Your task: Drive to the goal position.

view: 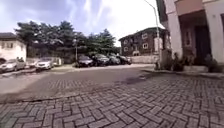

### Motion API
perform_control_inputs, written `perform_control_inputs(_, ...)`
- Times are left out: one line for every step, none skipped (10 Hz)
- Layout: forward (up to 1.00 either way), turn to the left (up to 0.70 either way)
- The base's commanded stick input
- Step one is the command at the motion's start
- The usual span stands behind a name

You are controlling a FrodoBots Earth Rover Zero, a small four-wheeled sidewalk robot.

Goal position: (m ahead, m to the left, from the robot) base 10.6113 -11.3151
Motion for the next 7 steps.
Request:
perform_control_inputs(0.70, 0.03)
perform_control_inputs(0.70, 0.03)
perform_control_inputs(0.70, 0.03)
perform_control_inputs(0.70, 0.03)
perform_control_inputs(0.70, 0.03)
perform_control_inputs(0.70, 0.03)
perform_control_inputs(0.70, 0.03)
